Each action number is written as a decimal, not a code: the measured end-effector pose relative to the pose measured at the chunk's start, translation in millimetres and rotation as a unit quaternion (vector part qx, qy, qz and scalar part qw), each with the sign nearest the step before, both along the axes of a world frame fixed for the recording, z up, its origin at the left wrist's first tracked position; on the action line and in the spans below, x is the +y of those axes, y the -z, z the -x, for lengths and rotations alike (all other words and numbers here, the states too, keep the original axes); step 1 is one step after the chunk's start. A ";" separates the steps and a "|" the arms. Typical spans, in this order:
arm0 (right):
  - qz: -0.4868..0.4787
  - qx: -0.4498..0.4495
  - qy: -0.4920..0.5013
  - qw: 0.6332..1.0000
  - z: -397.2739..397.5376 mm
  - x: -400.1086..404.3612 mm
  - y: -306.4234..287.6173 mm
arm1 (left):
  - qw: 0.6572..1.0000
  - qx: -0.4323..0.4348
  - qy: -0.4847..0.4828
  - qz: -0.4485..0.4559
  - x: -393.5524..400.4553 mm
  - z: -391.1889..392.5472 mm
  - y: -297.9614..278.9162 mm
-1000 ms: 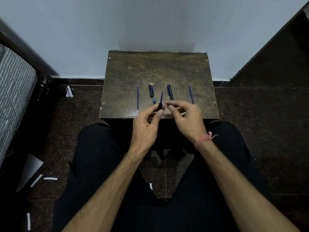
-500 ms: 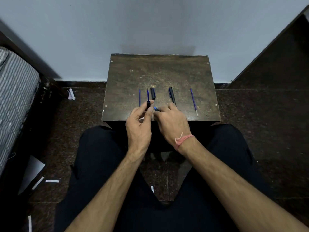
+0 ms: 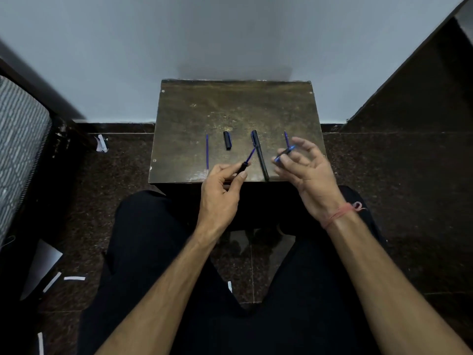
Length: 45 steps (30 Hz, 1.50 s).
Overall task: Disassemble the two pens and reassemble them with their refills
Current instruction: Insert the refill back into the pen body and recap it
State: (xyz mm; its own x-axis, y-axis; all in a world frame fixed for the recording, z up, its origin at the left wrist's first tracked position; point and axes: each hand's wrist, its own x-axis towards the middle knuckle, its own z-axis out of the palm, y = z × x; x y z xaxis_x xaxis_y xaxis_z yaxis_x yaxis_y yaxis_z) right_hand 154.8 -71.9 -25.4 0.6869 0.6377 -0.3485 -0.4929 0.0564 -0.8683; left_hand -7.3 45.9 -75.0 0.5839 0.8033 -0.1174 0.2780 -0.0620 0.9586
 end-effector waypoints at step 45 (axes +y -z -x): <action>0.057 -0.052 -0.124 0.989 -8.5 -3.4 25.0 | 0.994 0.025 0.093 -0.057 -8.4 -0.7 -4.3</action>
